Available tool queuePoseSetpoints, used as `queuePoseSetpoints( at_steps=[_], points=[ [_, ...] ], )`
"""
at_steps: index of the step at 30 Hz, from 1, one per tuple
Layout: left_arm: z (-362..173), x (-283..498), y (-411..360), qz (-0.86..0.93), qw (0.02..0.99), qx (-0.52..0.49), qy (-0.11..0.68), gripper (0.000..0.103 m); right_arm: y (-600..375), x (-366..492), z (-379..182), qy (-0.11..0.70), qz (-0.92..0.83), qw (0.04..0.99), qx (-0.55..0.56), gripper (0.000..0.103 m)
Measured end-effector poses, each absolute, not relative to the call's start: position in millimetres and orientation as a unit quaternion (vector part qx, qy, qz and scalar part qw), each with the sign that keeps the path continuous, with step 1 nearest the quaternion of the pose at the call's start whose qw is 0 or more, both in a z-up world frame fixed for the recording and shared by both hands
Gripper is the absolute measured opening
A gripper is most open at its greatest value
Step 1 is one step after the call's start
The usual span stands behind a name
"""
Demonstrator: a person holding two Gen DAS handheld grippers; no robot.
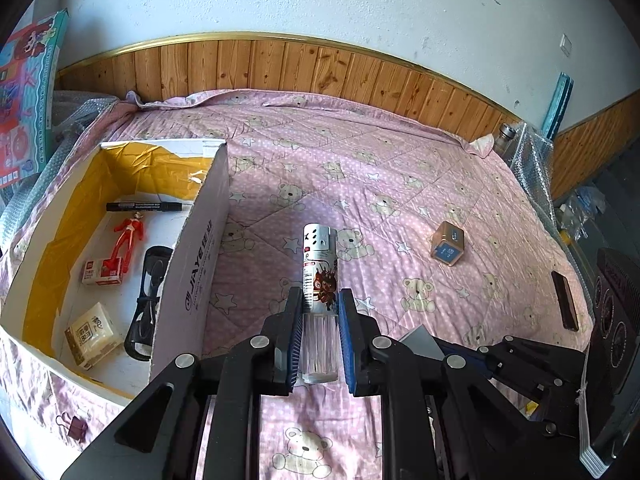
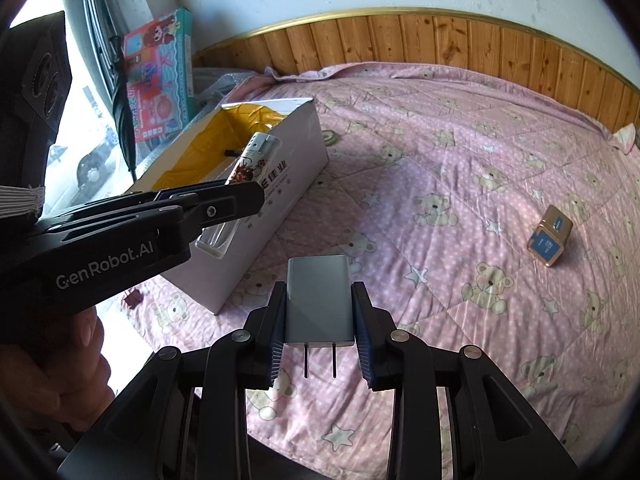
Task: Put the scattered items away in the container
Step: 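Carry the vial in the left gripper while the right carries the charger to the box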
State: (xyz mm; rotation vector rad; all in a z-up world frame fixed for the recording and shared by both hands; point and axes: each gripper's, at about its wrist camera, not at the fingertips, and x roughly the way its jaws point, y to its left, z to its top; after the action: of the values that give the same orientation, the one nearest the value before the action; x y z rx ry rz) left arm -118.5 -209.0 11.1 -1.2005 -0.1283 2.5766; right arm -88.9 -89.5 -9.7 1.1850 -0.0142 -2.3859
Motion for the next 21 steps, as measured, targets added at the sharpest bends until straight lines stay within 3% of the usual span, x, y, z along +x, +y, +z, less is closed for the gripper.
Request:
queuePoseSetpoints(
  at_steps=[21],
  points=[
    [22.8, -122.0, -293.5, 0.907, 0.101, -0.395, -0.104, 0.018, -150.4, -94.2, 17.8, 0.029, -0.867, 0.278, 0.413, 0.032]
  ],
)
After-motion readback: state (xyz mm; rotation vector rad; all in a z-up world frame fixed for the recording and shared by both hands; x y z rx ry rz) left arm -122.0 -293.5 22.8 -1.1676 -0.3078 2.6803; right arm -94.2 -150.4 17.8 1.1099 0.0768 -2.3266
